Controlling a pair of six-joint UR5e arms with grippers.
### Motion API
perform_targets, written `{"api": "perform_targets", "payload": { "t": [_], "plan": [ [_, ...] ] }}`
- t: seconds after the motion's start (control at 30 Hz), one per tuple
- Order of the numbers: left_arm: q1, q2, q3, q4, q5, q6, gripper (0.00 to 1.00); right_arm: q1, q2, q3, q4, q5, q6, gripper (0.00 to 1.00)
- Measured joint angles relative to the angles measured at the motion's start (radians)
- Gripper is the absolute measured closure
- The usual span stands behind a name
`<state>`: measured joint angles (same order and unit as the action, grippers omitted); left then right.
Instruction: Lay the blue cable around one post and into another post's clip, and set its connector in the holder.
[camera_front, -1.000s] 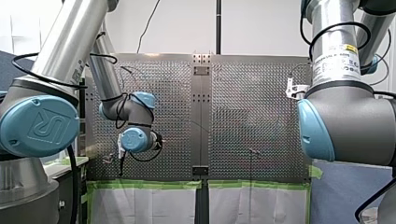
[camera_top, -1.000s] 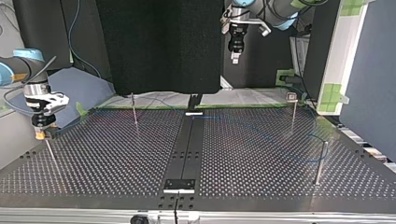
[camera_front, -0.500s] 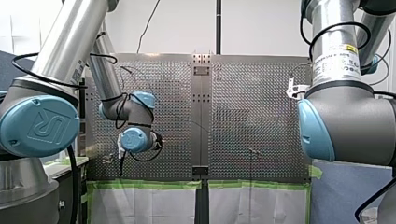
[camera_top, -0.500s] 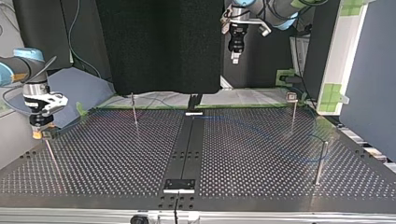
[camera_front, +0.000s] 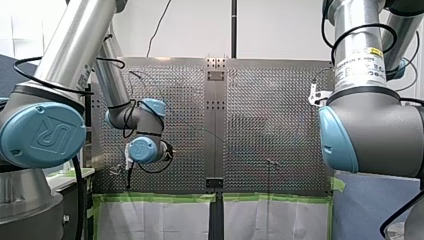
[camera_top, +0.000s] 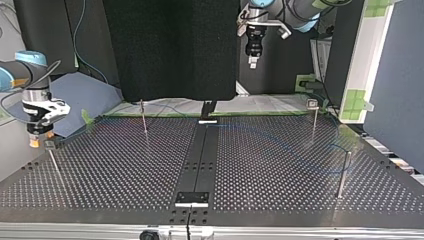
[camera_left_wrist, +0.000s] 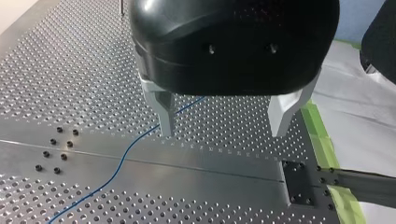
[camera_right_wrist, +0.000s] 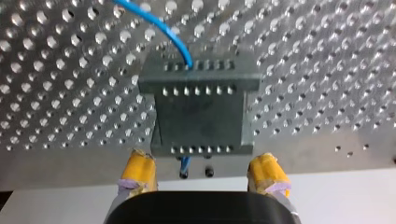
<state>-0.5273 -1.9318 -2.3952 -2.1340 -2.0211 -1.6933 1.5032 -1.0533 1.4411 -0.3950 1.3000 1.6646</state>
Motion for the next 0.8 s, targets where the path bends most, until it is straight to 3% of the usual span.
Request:
{"api": "perform_targets", "payload": {
  "t": [0.3, 0.5, 0.63, 0.8],
  "plan": [
    [0.005, 0.0, -0.002, 0.0, 0.0, 0.004, 0.0, -0.012, 0.0, 0.002, 0.03, 0.071, 0.019, 0.0],
    [0.006, 0.0, -0.002, 0.0, 0.0, 0.004, 0.0, -0.021, -0.014, 0.037, 0.034, 0.126, 0.032, 0.0],
    [0.006, 0.0, -0.004, 0.0, 0.0, 0.004, 0.0, -0.02, -0.04, 0.068, 0.011, 0.159, 0.057, 0.0],
    [0.007, 0.0, -0.004, 0.002, 0.001, 0.001, 0.0, -0.006, -0.079, 0.108, -0.028, 0.199, 0.096, 0.0]
  ]
}}
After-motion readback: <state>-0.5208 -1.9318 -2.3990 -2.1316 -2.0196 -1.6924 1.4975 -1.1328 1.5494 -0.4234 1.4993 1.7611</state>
